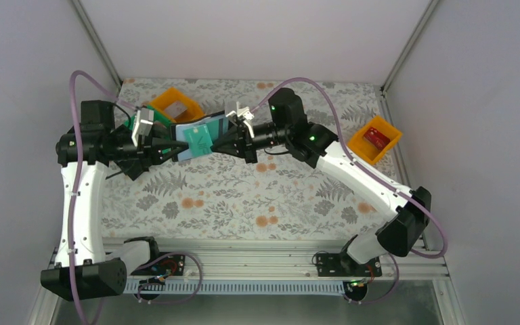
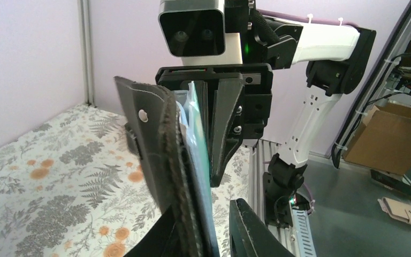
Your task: Take the credit cards out of the card holder
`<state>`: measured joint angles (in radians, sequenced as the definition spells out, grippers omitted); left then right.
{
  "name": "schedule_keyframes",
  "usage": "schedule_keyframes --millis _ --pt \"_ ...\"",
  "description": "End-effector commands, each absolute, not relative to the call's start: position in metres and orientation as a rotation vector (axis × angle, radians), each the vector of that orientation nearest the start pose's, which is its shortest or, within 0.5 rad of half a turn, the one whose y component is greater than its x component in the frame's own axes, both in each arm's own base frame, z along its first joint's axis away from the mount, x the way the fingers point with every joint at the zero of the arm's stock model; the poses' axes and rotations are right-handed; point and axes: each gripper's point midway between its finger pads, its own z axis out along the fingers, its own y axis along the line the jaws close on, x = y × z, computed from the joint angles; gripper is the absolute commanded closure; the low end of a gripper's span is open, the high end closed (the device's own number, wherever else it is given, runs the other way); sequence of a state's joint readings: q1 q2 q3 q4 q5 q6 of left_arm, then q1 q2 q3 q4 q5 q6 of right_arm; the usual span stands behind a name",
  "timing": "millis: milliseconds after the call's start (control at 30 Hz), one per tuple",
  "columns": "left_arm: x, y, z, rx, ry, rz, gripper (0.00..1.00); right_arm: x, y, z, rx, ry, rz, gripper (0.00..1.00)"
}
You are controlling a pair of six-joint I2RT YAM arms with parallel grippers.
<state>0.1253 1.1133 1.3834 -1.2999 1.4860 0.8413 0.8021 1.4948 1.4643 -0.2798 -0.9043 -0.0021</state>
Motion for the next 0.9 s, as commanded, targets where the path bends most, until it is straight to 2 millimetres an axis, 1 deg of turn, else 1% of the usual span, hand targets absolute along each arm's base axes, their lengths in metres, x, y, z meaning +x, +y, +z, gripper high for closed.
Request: schedule_keyframes --millis 0,67,100,200,233,333,400,500,567,733,867 --pt "0.185 -0.15 0.407 1.034 1.401 -1.203 0.79 0.196 0.387 0.402 -1.326 1.39 1.334 0.96" --pt "0.185 -0.15 0.407 1.035 1.402 -1.203 0.79 0.196 0.387 0.403 -1.325 1.393 1.332 0.96" --pt "0.185 -0.15 0.407 1.035 1.402 -1.201 0.82 0.196 0.387 0.404 -1.326 1.39 1.333 0.96" --pt "0.186 -0.15 0.407 1.033 1.407 -1.201 0.96 0.195 0.386 0.408 -1.324 1.381 1.338 0.96" --pt "0.187 -0.149 0.406 1.032 1.411 -1.199 0.97 0.194 0.386 0.409 -1.324 1.377 1.338 0.96" --pt "0.188 -0.149 0.406 1.03 1.421 -1.19 0.98 0.193 0.384 0.409 -1.324 1.371 1.328 0.96" --pt "0.188 -0.148 0.407 1.024 1.424 -1.186 0.98 0.196 0.381 0.405 -1.319 1.383 1.311 0.96" --pt "0.189 -0.147 0.407 1.02 1.426 -1.18 0.98 0.209 0.371 0.395 -1.281 1.434 1.285 0.96" --pt "0.19 -0.146 0.408 1.019 1.424 -1.179 0.98 0.215 0.364 0.391 -1.263 1.453 1.284 0.96" --pt "0.191 -0.146 0.408 1.016 1.422 -1.183 0.97 0.217 0.354 0.394 -1.244 1.454 1.253 0.96" --pt "0.193 -0.145 0.406 1.013 1.43 -1.178 0.98 0.225 0.346 0.389 -1.224 1.495 1.206 0.96"
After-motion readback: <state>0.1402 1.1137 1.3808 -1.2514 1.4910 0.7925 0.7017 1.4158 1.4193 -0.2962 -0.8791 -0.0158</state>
